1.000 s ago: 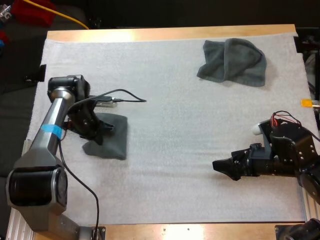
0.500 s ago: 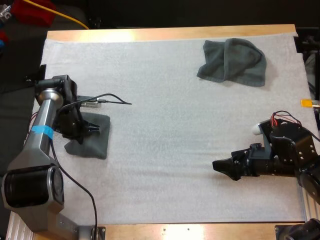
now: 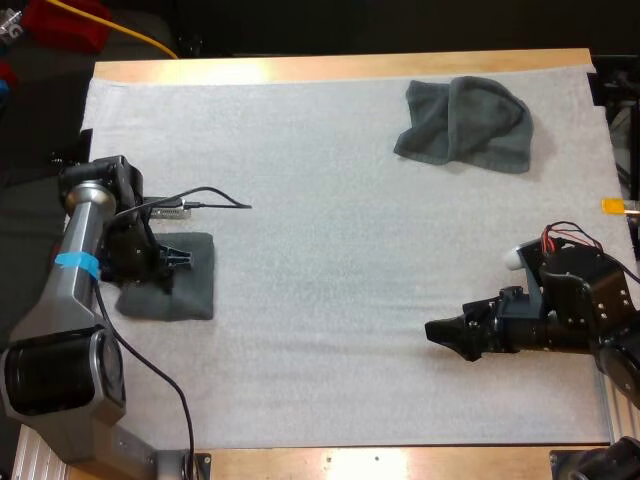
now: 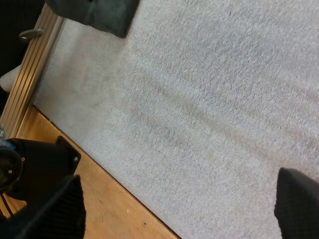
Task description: Pick towel from pile, fold and stack
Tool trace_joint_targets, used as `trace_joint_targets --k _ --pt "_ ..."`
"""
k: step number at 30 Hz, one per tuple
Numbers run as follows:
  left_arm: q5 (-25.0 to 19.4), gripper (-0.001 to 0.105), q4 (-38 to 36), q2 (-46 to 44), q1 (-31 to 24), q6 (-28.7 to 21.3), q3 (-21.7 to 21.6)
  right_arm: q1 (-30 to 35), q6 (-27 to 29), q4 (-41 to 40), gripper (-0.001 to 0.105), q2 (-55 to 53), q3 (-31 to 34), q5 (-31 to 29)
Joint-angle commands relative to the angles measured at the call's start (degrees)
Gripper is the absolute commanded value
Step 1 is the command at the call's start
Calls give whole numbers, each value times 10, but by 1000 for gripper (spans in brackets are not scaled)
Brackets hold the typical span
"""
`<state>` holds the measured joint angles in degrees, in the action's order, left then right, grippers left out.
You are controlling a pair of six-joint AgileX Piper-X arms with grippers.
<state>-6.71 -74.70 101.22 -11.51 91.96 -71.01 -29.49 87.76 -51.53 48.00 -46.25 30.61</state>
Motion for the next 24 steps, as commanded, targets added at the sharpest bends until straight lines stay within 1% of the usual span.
trace_joint_targets --k 1,3,7,11,13,14,16,20,24 --pt "-20 67 -4 0 0 6 -14 0 7 -1 76 -3 -4 5" --pt "-18 66 -16 0 0 6 -30 0 7 -1 76 -3 -4 5" --pt "11 69 -34 -4 0 7 -62 0 7 -1 76 -3 -4 5" --pt "46 70 -42 -10 0 8 -67 0 7 -1 76 -3 -4 5" --pt "76 70 -43 -10 0 10 -67 0 7 -1 76 -3 -4 5" --pt "83 70 -43 -10 0 10 -66 0 7 -1 76 -3 -4 5" --pt "106 70 -43 -10 0 12 -61 0 7 -1 76 -3 -4 5" --pt "108 70 -35 -10 0 17 -36 0 7 -1 76 -3 -4 5" --pt "108 70 3 -10 0 21 16 0 7 4 76 -3 -4 5"
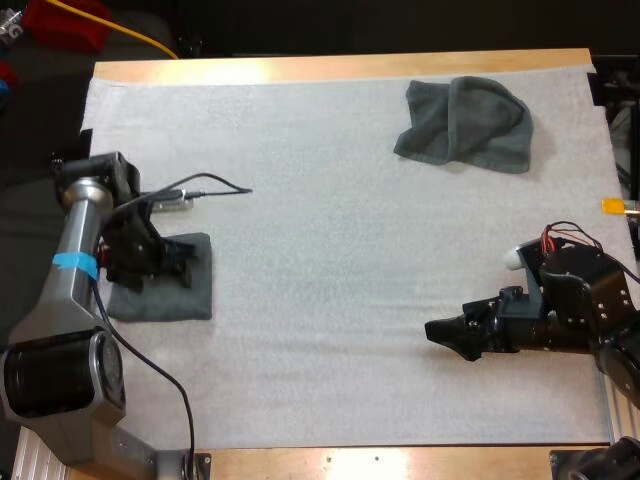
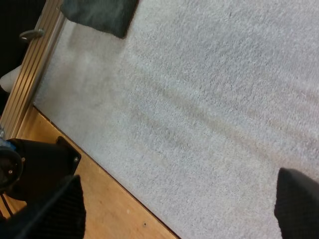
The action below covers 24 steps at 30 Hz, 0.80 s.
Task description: Pick towel from pile, fold and stack
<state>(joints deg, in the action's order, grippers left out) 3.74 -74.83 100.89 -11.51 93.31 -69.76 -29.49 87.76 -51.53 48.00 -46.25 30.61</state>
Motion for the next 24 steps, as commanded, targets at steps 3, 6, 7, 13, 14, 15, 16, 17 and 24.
trace_joint_targets --k 3,6,7,13,14,15,16,17,24 --pt "4 70 36 -5 0 7 28 0 7 4 76 -3 -4 5" --pt "4 70 43 -5 0 7 33 0 7 4 76 -3 -4 5" --pt "4 70 41 -7 0 7 31 0 7 6 76 -3 -4 2" --pt "43 70 42 -53 0 -1 18 0 -5 33 76 -3 -4 -1" --pt "44 70 42 -60 0 -3 15 0 -7 36 76 -3 -4 -1" --pt "44 70 42 -77 0 -6 11 0 -9 41 76 -3 -4 -1" --pt "44 70 45 -93 0 -7 8 0 -12 44 76 -3 -4 -1" --pt "45 70 47 -105 0 -7 7 0 -13 46 76 -3 -4 -4" --pt "52 70 63 -226 13 -9 7 0 -24 50 76 -3 -4 -39"
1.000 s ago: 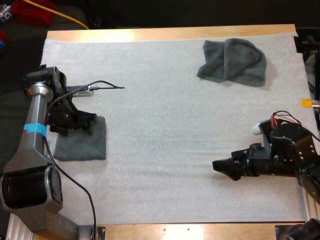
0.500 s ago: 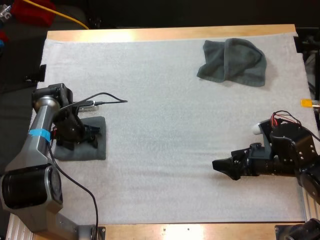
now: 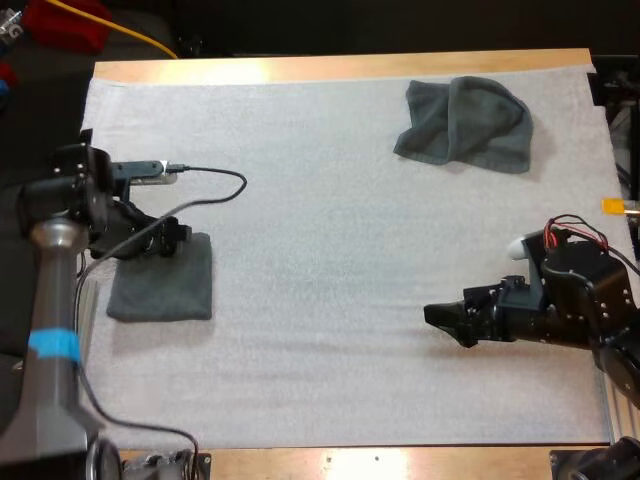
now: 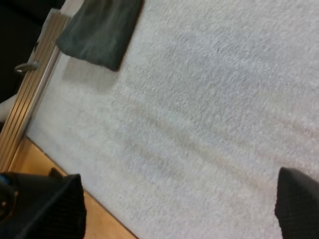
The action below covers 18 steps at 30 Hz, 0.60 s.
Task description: Pick towel from pile, fold and stack
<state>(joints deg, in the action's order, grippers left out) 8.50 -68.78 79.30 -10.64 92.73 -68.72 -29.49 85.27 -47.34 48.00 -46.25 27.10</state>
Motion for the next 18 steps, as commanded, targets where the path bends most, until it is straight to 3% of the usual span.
trace_joint_targets --k 1,11,18 --pt "4 70 2 -30 10 -3 -4 0 1 8 76 -3 -4 -3" --pt "6 70 6 -164 98 5 -4 12 16 8 76 -2 -26 -55" --pt "8 70 -9 -210 116 8 -4 143 41 3 76 -1 -56 -53"
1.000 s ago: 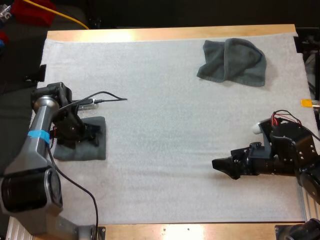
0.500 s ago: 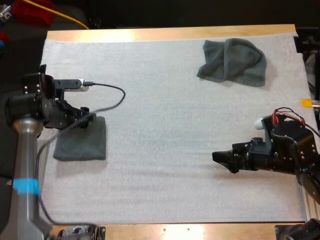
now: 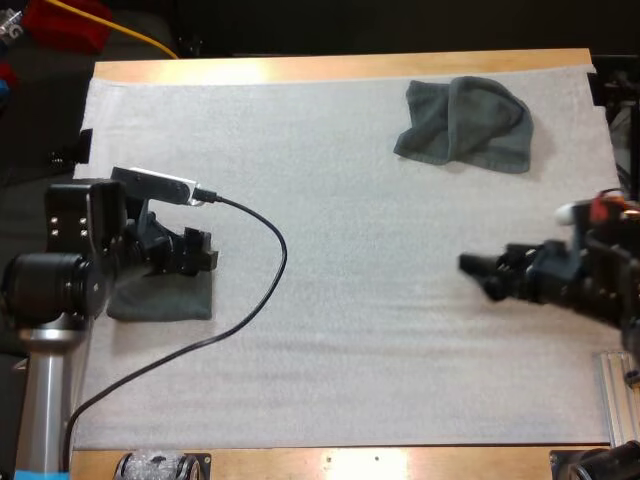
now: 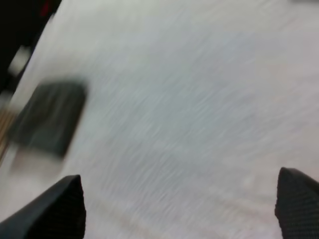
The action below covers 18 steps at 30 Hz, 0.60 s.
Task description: Pick towel from pile, fold and stack
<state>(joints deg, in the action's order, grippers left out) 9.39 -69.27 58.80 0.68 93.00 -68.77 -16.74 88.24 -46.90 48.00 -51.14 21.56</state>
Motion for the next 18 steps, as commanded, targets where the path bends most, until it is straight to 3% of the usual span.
trace_joint_targets --k 1,6,10,18 --pt "-1 70 -6 -11 3 6 -3 38 22 -6 76 -1 -10 2" --pt "-1 70 -12 -40 3 2 -3 143 77 -46 76 -4 -28 -5" --pt "-1 70 -13 -67 3 -5 -3 189 91 -55 76 -23 -29 -20" --pt "-35 70 -24 -137 3 -5 8 198 146 -116 76 -94 -29 -58"
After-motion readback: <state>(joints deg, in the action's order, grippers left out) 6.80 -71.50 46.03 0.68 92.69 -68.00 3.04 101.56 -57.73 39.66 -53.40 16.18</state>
